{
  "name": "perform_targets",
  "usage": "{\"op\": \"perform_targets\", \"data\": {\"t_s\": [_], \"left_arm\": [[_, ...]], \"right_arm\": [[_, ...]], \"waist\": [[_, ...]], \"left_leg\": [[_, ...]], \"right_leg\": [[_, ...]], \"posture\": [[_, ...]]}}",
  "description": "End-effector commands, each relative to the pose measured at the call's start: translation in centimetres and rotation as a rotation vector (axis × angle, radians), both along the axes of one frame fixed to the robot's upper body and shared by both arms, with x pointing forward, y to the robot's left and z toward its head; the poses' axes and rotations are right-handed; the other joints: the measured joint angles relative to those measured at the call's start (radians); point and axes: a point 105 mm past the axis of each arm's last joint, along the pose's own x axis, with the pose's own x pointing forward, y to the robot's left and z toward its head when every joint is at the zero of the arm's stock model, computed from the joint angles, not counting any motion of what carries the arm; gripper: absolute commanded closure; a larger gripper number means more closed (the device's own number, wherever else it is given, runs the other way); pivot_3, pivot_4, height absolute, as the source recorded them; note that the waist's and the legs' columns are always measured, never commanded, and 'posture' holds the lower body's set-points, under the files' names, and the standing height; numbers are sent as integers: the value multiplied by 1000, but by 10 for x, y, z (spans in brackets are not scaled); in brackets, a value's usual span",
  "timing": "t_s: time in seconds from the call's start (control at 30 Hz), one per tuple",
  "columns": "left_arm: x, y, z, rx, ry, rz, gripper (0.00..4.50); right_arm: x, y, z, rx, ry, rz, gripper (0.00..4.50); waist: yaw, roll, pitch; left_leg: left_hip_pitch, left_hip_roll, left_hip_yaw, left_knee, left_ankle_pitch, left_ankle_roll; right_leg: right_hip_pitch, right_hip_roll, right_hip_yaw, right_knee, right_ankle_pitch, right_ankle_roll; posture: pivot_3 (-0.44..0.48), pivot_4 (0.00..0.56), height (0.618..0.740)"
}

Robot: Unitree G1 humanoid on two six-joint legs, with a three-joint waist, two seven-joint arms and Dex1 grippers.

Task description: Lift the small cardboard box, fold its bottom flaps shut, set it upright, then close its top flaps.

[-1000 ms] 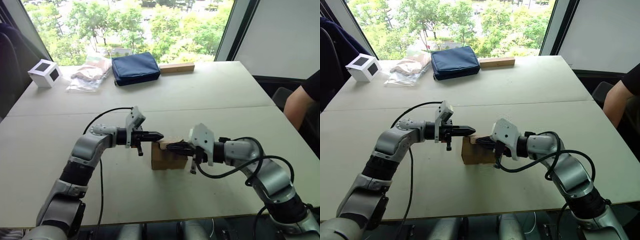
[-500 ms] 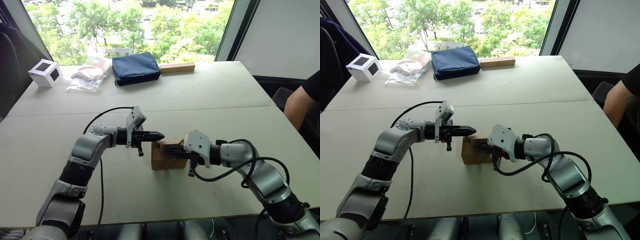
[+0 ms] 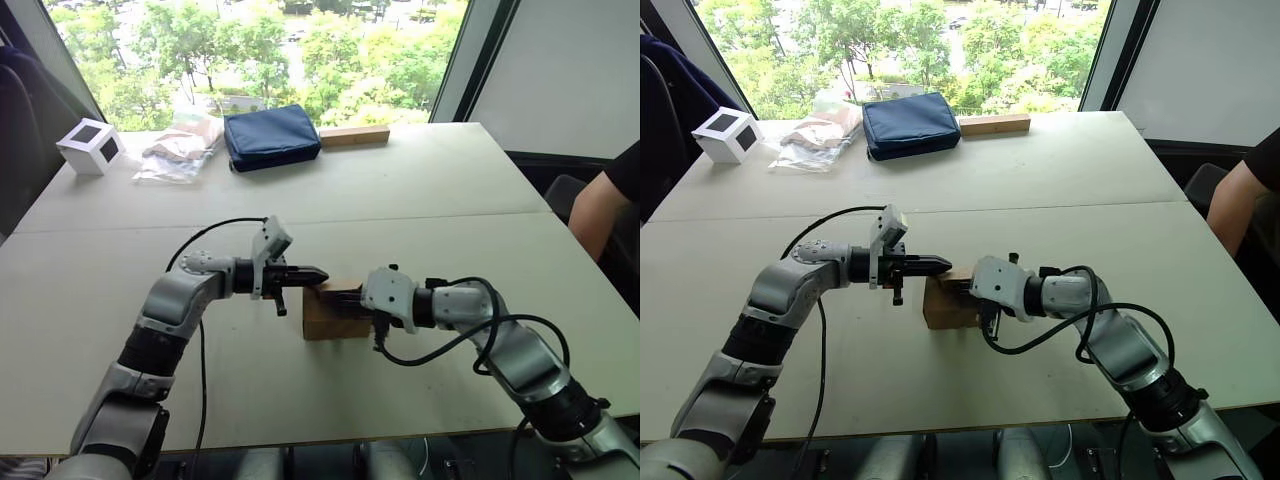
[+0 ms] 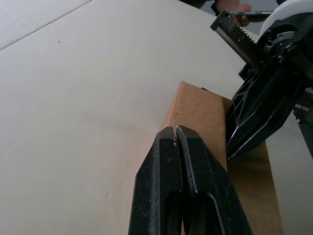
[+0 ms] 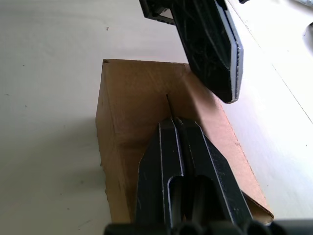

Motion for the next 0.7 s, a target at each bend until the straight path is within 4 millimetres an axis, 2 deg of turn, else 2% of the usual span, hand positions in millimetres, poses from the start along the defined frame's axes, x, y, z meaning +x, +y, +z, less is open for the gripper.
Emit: {"op": "perform_targets", "data": {"t_s": [0.03,0.23,0.37,0.53,0.6,0.7], "left_arm": [[-3,-1,6,12,-40,-20,4453],[-3,1,3,55,-71,-28,4453],[-4,1,-1,103,-104,-42,4453],[0,2,11,20,-78,-9,4453],[1,4,22,-19,-81,6,4453],[0,6,29,-39,-82,8,4453]], "right_arm": [[6,-1,7,2,-53,-21,4500],[-5,2,17,103,42,10,4500],[-6,-2,25,154,75,-3,4500],[2,-12,35,203,90,-50,4500],[7,-16,42,238,88,-79,4500],[12,-18,43,245,83,-102,4500]], "waist": [[0,0,0],[0,0,0],[1,0,0],[1,0,0],[0,0,0],[0,0,0]], "left_leg": [[0,0,0,0,0,0],[0,0,0,0,0,0],[0,0,0,0,0,0],[0,0,0,0,0,0],[0,0,0,0,0,0],[0,0,0,0,0,0]], "right_leg": [[0,0,0,0,0,0],[0,0,0,0,0,0],[0,0,0,0,0,0],[1,0,0,0,0,0],[1,0,0,0,0,0],[0,0,0,0,0,0]], "posture": [[0,150,737],[0,150,737],[0,150,737],[0,150,737],[0,150,737],[0,150,737]]}}
